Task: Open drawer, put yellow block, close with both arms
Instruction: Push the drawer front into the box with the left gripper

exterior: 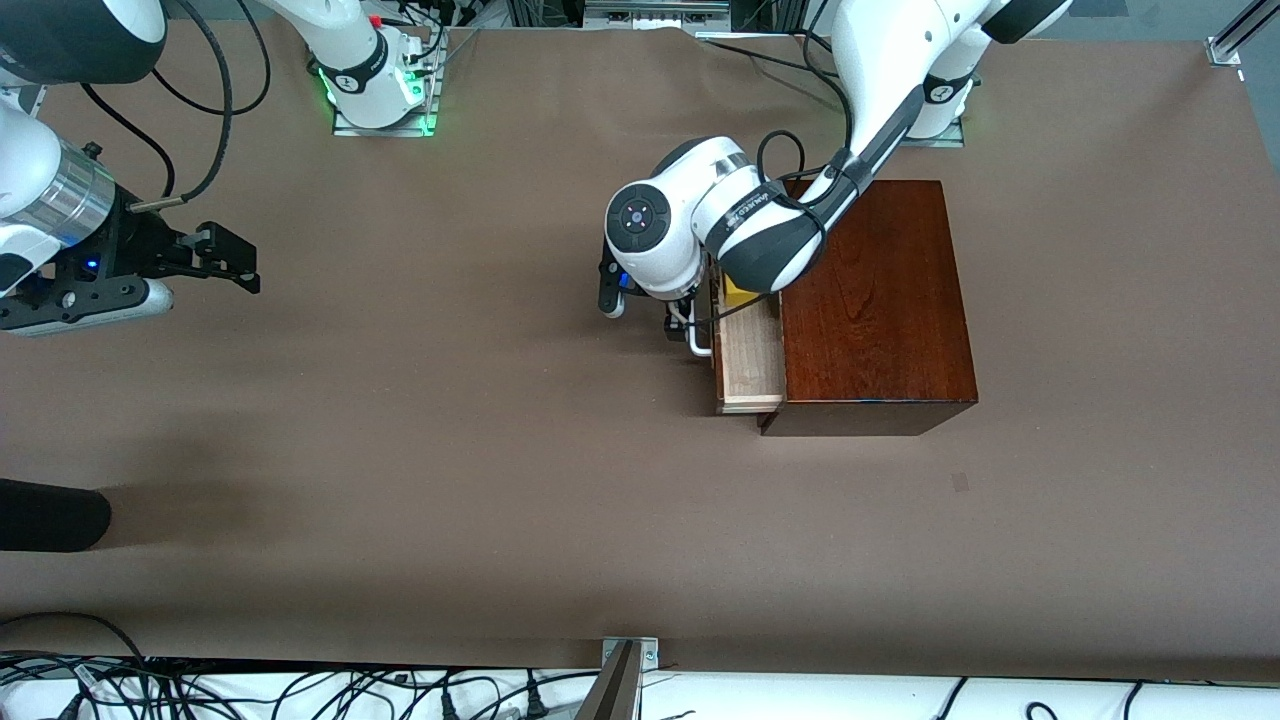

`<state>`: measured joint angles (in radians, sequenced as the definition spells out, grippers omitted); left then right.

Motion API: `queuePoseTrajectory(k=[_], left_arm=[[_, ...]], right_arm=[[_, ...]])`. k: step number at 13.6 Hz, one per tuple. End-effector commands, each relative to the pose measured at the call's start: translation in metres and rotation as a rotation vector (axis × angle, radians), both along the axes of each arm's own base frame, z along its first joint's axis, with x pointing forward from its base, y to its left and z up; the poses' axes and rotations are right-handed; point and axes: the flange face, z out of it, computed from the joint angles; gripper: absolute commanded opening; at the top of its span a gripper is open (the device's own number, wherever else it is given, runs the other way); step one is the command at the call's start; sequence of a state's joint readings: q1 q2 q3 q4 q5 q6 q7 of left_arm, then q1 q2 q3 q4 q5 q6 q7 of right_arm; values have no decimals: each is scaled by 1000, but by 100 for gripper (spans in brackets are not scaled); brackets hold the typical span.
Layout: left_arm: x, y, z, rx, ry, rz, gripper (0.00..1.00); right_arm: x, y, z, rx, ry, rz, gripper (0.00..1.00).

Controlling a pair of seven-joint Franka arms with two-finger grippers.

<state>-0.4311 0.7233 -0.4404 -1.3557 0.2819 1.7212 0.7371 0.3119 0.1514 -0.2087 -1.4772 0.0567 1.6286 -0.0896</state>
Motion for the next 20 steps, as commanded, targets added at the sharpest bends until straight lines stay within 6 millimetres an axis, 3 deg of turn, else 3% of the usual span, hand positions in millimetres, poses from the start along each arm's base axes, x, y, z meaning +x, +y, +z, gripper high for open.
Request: queuePoseTrajectory(k=[1, 6, 11, 14, 17, 19, 20], left_arm=[[11, 56, -6, 162, 83, 32, 100], [22, 76, -6, 206, 86, 49, 100], [21, 65, 3, 184, 62, 36, 100], [19, 46, 42, 130, 7, 53, 100], [21, 46, 90, 95, -65, 158, 100], [27, 66, 146, 78, -157, 246, 100], [38, 90, 173, 60, -191, 293, 100]], right_arm=[[-7, 2, 6, -5, 2, -5, 100], [-8, 1, 7, 3, 1, -12, 100], [-7, -2, 7, 2, 1, -15, 100], [-7, -2, 7, 2, 1, -13, 100], [-7, -1, 6, 2, 3, -12, 100], [-7, -1, 6, 2, 3, -10, 100], [-7, -1, 6, 2, 3, -12, 100]])
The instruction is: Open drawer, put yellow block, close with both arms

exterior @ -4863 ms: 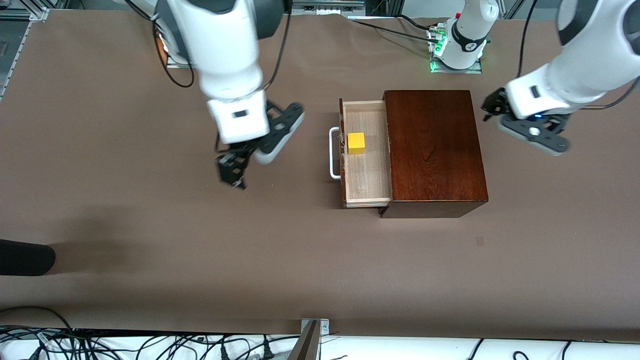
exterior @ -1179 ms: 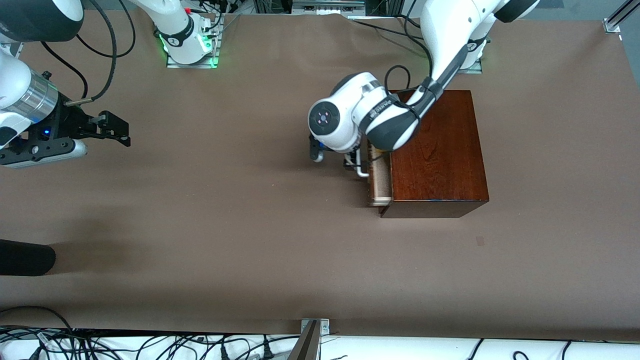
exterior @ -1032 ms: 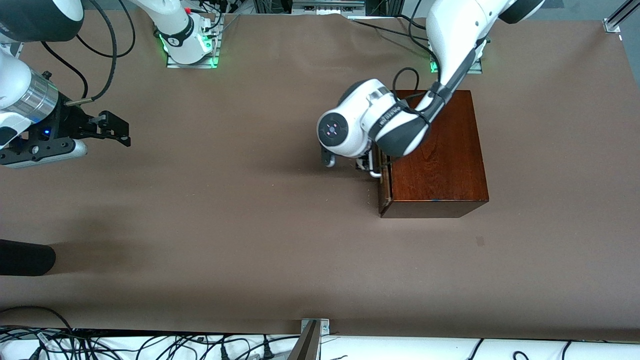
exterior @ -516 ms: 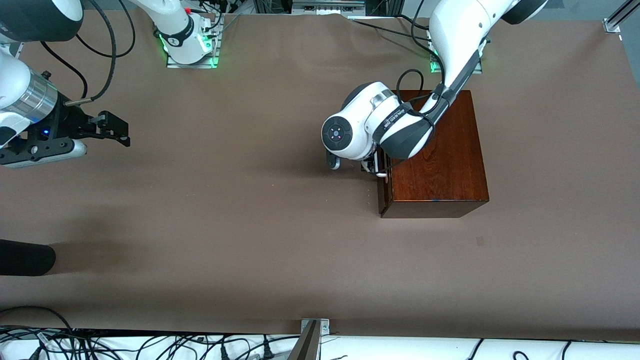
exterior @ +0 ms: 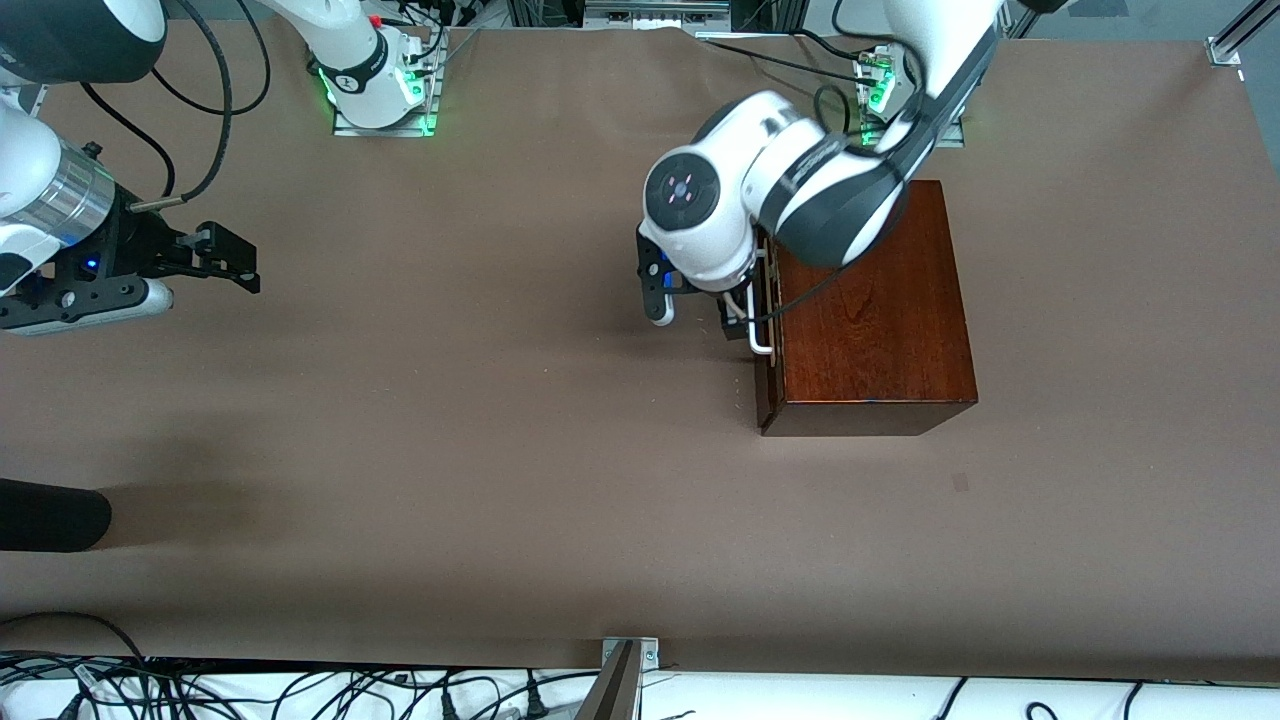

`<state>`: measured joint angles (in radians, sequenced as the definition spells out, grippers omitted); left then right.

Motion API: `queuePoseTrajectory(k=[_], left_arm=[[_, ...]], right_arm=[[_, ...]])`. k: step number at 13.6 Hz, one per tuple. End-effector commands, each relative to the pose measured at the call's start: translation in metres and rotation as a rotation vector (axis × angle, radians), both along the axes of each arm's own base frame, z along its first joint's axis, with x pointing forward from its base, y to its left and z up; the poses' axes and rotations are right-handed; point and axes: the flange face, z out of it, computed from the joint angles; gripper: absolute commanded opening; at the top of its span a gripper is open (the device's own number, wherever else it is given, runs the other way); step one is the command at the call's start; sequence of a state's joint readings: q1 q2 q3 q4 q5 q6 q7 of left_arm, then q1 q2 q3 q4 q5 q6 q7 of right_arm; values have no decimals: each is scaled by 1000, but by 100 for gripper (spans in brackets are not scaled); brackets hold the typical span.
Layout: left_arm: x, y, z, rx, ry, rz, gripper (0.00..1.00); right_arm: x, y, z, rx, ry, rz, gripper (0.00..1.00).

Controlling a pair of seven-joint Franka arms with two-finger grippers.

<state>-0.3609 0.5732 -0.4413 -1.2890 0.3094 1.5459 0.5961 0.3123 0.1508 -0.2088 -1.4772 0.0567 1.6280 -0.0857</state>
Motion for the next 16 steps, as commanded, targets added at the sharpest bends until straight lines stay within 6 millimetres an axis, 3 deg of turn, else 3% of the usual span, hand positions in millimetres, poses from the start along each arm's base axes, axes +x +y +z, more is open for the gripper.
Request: queuePoseTrajectory(k=[1, 3, 5, 7, 10, 13, 16], left_arm=[[18, 57, 75, -17, -102, 107, 100], [35, 109, 112, -5, -137, 204, 100], [52, 152, 128, 20, -156, 342, 100], [59, 198, 159, 33, -200, 494, 100], [57, 269, 177, -51, -205, 739, 100], [44, 346, 191, -129, -333, 1001, 100], [31, 389, 192, -122, -384, 1289, 100]], right_arm=[[-7, -1, 6, 2, 3, -8, 100], [-7, -1, 6, 2, 3, -8, 100], [-7, -1, 6, 2, 3, -8, 100], [-7, -1, 7, 4, 3, -8, 100], [-7, -1, 7, 4, 3, -8, 100], [-7, -1, 7, 4, 3, -8, 100], [-7, -1, 7, 4, 3, -8, 100]])
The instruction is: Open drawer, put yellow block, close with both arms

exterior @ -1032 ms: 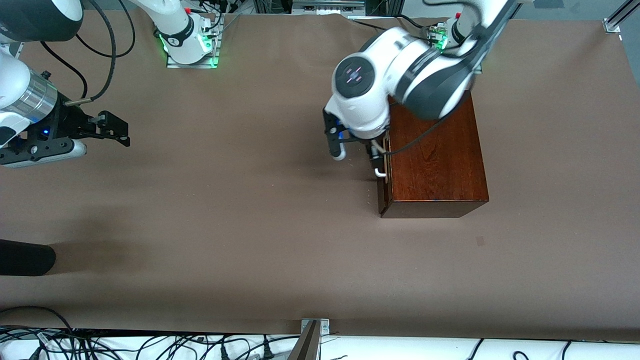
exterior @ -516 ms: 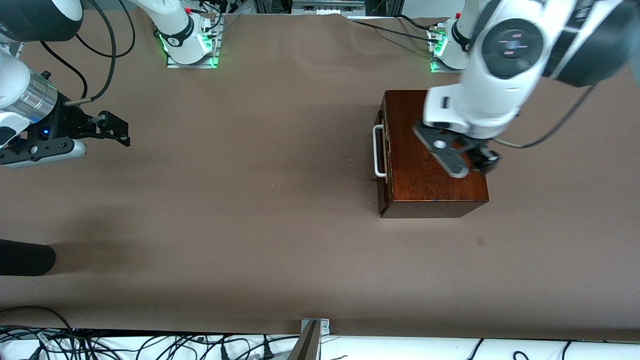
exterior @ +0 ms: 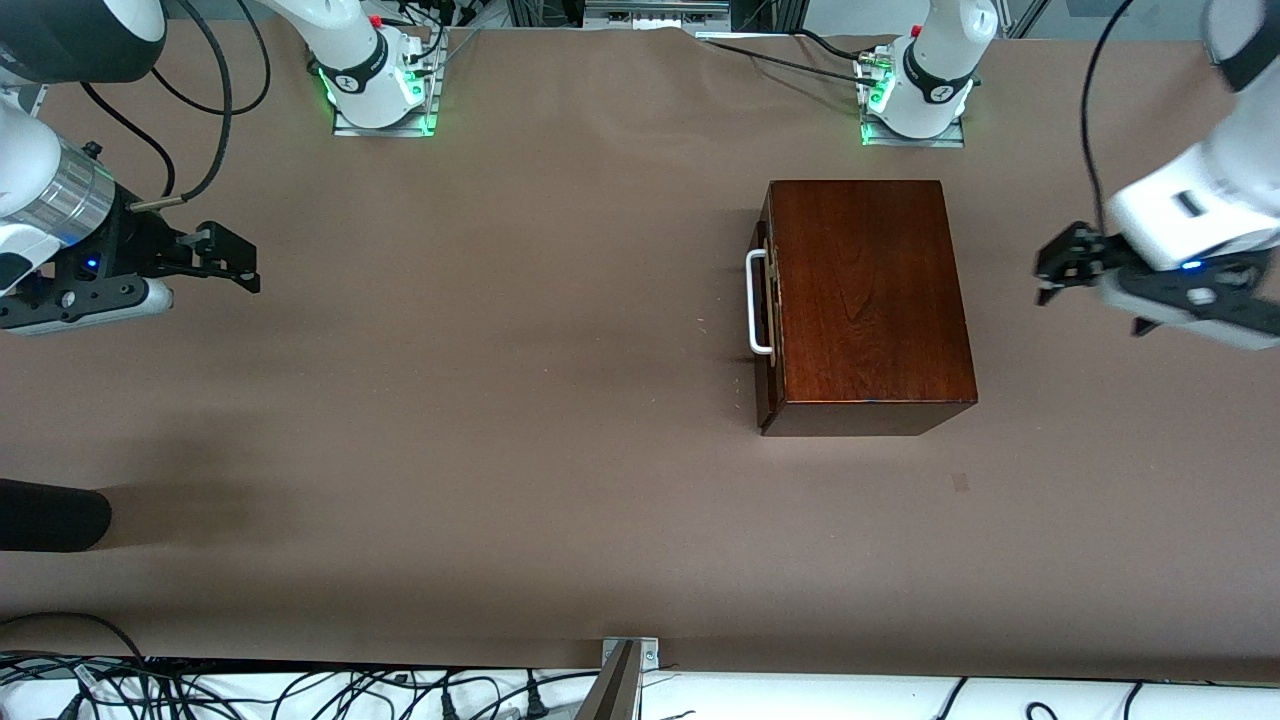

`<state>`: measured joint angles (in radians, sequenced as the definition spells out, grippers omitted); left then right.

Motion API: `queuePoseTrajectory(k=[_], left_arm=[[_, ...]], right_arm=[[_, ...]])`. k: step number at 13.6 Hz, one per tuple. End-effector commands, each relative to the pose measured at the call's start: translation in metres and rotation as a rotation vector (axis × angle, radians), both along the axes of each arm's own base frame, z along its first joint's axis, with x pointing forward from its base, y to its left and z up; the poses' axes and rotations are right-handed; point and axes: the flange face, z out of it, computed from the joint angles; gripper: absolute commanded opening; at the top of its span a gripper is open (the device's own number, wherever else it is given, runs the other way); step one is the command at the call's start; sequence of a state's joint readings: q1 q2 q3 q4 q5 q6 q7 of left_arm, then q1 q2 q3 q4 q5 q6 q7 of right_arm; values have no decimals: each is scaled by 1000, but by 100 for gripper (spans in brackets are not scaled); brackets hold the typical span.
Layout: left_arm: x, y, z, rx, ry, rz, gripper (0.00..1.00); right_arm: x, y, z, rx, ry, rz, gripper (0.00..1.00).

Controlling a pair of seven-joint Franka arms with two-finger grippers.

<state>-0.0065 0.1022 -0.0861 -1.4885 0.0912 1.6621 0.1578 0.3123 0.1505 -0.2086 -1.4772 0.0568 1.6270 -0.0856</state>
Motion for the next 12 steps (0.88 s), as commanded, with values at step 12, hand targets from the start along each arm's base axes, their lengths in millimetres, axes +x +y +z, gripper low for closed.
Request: queuePoseTrajectory(k=[12], left_arm=[[-53, 22, -13, -84, 60, 225, 100]], right_arm=[[-7, -1, 7, 3, 2, -8, 100]])
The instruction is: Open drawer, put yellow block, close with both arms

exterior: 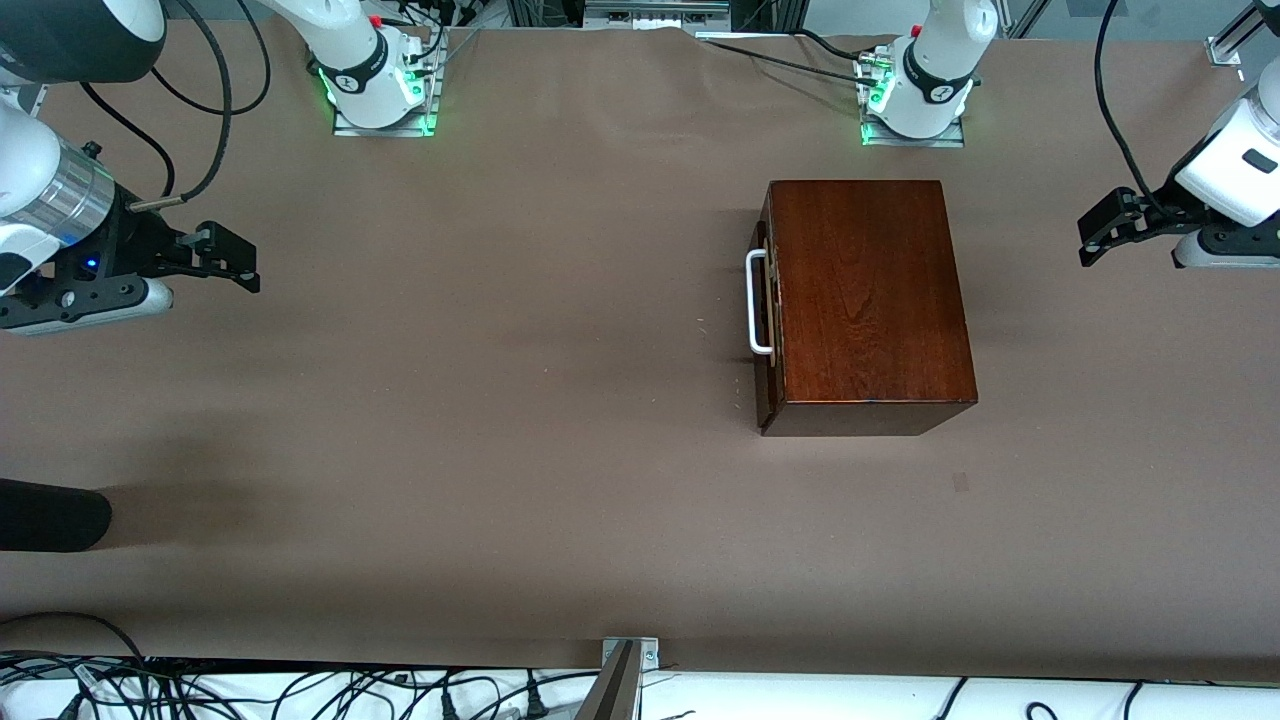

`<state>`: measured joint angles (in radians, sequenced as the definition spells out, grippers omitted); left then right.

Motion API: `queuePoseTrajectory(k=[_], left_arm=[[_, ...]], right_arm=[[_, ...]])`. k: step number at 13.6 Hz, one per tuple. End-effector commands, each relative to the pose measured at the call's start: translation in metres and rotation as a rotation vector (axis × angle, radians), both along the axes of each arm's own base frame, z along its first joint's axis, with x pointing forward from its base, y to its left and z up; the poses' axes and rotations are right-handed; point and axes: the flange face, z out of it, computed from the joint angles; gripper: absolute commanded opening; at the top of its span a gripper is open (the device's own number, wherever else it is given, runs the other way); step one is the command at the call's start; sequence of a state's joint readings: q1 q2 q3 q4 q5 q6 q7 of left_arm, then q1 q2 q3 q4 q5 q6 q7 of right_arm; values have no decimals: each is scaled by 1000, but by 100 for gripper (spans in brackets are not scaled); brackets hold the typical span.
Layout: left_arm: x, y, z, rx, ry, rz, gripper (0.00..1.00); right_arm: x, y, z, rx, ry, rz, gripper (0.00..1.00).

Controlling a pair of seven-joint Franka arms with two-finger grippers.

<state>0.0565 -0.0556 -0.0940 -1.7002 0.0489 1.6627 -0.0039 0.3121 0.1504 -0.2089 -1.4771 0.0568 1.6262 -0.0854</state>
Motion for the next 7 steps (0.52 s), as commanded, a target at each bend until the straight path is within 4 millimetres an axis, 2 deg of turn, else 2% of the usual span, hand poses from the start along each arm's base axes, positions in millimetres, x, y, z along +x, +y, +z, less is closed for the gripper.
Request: queuePoseTrajectory(k=[1, 2, 7], left_arm=[[-2, -3, -1, -56, 9, 6, 100], [-2, 5, -1, -57, 9, 18, 100], [1, 3, -2, -50, 7, 14, 100]], right_arm=[[-7, -3, 7, 3, 1, -11, 100], [-7, -3, 6, 3, 3, -11, 100], [-7, -3, 7, 3, 1, -11, 100]])
